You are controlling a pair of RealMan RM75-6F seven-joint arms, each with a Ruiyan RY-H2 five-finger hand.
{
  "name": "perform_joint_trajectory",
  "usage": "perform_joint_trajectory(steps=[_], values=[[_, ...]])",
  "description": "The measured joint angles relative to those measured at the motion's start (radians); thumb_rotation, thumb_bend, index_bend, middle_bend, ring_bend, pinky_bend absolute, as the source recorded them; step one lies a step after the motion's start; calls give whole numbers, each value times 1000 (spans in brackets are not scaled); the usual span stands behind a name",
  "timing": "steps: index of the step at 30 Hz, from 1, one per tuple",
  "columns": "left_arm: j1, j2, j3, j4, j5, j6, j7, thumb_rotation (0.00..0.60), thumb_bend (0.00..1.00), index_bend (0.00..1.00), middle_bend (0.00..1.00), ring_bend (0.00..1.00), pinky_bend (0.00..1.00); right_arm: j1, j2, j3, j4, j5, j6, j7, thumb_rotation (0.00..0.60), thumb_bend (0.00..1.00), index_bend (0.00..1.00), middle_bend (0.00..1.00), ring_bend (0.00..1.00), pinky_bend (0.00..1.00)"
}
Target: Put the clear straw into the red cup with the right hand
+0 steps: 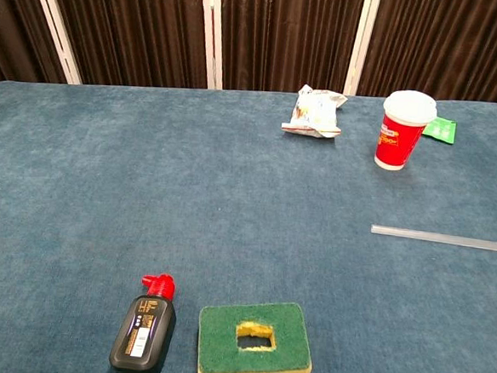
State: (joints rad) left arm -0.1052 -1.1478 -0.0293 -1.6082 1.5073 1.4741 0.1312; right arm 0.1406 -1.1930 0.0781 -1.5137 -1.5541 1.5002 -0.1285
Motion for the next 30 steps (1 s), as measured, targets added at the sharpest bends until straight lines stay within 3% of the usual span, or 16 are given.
perform_joint_trajectory(steps=[26,30], values=[[-1,1,-1,-6,2,3,5,600,177,0,0,0,0,-3,2,8,-16,12,3,14,600,236,34,0,0,0],[1,1,-1,-7,4,8,4,600,175,0,0,0,0,3,2,13,-37,18,-5,17,600,235,94,0,0,0]])
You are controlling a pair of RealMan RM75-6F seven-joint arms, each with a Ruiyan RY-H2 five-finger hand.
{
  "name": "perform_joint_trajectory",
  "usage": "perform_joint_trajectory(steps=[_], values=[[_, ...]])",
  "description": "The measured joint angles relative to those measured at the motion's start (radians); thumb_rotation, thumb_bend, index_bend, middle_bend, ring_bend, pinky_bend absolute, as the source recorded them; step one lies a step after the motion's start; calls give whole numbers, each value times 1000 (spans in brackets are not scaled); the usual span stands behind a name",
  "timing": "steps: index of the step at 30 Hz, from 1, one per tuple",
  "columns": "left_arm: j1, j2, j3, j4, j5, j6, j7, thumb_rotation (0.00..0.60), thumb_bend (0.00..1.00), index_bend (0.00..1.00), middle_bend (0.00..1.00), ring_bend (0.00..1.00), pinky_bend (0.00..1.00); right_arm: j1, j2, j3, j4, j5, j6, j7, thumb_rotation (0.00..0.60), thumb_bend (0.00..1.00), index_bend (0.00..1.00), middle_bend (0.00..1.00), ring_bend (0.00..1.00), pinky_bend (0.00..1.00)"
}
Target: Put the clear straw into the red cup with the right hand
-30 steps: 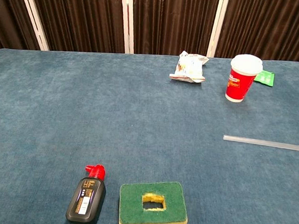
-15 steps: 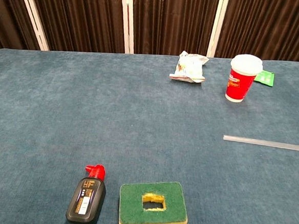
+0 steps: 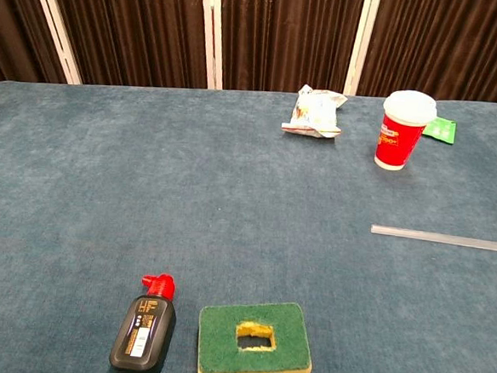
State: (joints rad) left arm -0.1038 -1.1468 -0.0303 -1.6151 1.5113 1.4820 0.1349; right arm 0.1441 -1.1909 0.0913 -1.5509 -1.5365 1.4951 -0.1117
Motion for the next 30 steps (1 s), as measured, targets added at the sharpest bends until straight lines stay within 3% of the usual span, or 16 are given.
perform_joint_trajectory(steps=[9,18,30], values=[[-5,0,-1,1,3,-5,-12,600,177,0,0,0,0,81,-21,39,-113,26,-98,-90,600,240,319,7,0,0],[-7,4,0,1,4,-11,-24,600,177,0,0,0,0,189,-154,86,-149,195,-259,-265,600,311,388,20,0,0],[-8,6,1,2,7,-11,-32,600,176,0,0,0,0,271,-334,131,-66,430,-329,-422,600,347,409,23,0,0]])
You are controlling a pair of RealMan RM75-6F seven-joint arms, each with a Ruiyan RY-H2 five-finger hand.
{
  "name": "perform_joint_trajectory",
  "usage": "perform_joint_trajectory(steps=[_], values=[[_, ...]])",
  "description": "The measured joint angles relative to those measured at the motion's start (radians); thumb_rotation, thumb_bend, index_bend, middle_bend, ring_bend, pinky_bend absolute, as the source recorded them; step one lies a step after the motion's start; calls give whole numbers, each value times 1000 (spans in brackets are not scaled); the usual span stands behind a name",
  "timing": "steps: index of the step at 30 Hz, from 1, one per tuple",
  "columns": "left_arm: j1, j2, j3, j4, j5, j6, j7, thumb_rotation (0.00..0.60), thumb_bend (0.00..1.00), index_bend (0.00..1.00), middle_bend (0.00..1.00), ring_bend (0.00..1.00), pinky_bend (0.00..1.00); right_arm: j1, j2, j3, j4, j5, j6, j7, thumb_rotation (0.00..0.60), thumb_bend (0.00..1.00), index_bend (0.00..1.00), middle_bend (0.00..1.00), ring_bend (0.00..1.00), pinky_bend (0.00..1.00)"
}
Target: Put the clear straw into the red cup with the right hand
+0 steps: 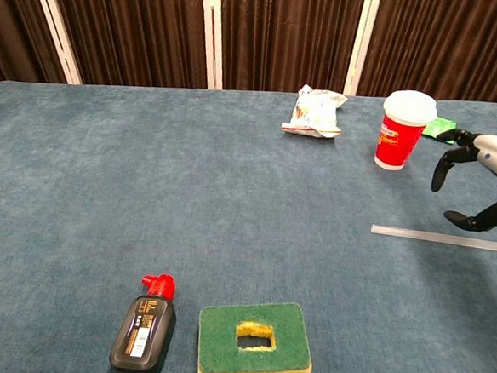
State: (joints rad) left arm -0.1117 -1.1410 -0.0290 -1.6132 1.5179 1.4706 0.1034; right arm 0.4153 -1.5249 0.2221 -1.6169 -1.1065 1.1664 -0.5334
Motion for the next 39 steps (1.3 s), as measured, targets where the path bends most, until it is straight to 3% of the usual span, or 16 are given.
perform_joint_trajectory(steps=[8,24,39], values=[[0,0,0,0,-3,-2,-2,600,177,0,0,0,0,29,-68,21,90,87,-8,-24,600,313,409,23,0,0],[-2,1,0,-2,-6,-6,-3,600,176,0,0,0,0,47,-155,8,214,119,-11,8,600,303,500,52,0,0],[-2,3,0,-4,-8,-7,-6,600,176,0,0,0,0,63,-214,11,306,142,-28,35,600,313,500,54,0,0]])
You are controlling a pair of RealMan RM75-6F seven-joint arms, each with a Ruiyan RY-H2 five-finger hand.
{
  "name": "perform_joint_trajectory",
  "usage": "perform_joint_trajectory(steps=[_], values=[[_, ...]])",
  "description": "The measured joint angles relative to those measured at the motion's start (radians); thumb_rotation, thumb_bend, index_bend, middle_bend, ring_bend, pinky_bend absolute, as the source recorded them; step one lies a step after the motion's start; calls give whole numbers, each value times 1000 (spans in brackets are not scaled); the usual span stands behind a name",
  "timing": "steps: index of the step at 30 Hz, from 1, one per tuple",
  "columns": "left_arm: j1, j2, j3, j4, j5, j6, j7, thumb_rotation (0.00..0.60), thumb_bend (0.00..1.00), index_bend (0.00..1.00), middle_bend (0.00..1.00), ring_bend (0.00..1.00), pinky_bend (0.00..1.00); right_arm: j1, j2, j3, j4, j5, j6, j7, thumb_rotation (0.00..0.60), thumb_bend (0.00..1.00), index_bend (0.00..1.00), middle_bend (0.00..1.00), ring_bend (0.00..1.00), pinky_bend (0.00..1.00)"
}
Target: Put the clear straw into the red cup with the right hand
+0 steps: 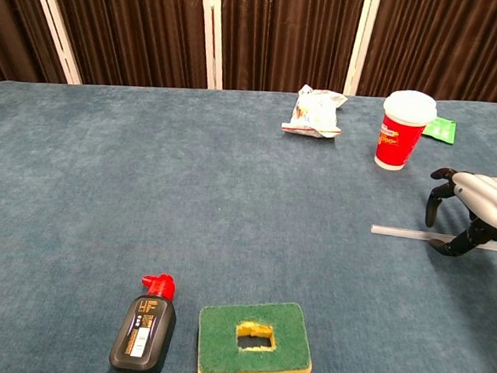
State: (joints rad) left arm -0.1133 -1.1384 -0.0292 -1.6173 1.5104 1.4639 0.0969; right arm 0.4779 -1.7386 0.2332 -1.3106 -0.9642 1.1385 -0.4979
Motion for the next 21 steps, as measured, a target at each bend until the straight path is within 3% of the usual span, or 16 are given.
perform_joint_trajectory(steps=[21], values=[[0,1,0,-2,-2,-1,-5,600,175,0,0,0,0,4,-9,-1,30,37,-23,6,600,378,518,61,0,0]])
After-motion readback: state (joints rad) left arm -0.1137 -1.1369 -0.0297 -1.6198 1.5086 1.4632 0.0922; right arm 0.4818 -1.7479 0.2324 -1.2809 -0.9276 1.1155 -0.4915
